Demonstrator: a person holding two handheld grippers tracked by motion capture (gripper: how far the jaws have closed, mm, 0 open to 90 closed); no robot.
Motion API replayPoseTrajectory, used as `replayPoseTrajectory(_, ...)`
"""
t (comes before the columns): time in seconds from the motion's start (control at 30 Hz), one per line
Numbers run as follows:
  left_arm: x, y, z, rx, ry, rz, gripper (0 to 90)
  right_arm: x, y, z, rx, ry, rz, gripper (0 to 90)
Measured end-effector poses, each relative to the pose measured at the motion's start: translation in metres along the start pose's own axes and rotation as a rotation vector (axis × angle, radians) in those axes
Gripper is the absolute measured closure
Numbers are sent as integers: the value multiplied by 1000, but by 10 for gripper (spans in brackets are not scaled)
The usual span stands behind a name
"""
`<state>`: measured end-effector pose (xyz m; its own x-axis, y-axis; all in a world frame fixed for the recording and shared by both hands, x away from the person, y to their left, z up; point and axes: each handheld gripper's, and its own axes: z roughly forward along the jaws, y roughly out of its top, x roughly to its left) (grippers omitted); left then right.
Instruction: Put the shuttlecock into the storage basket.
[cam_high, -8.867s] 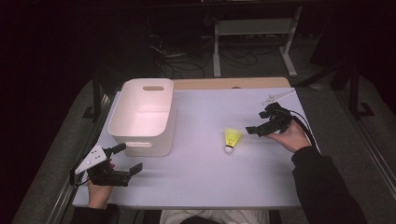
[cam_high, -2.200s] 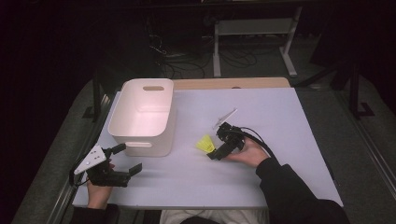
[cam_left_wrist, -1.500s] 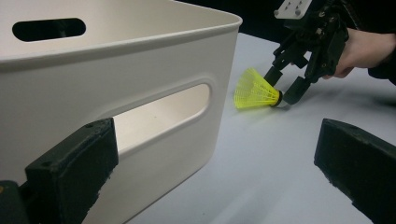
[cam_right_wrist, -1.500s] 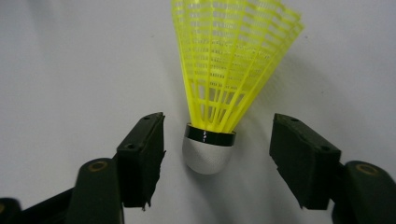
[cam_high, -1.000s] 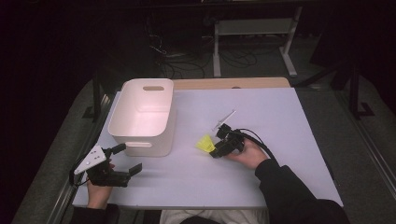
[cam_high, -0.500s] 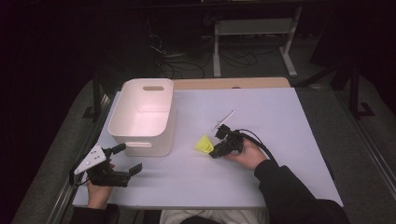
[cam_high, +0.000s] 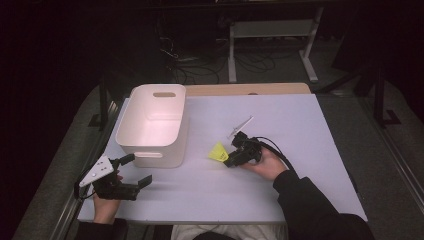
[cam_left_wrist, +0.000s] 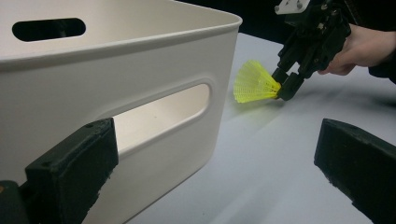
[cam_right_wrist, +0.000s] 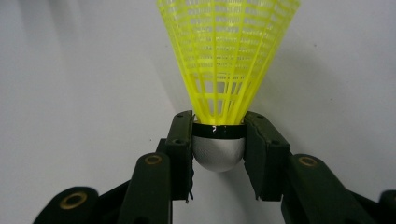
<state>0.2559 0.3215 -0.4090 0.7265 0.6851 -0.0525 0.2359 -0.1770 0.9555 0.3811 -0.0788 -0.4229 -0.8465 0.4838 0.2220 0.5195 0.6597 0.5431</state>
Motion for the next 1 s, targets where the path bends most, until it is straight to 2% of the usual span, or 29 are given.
replayPoseTrajectory(0.63,0,0,0,1,1,1,0,1,7,-26,-74,-15,-20,631)
replayPoseTrajectory(1.0,0,0,0,2,1,2,0,4,17,-41,-110,-18,-35,631)
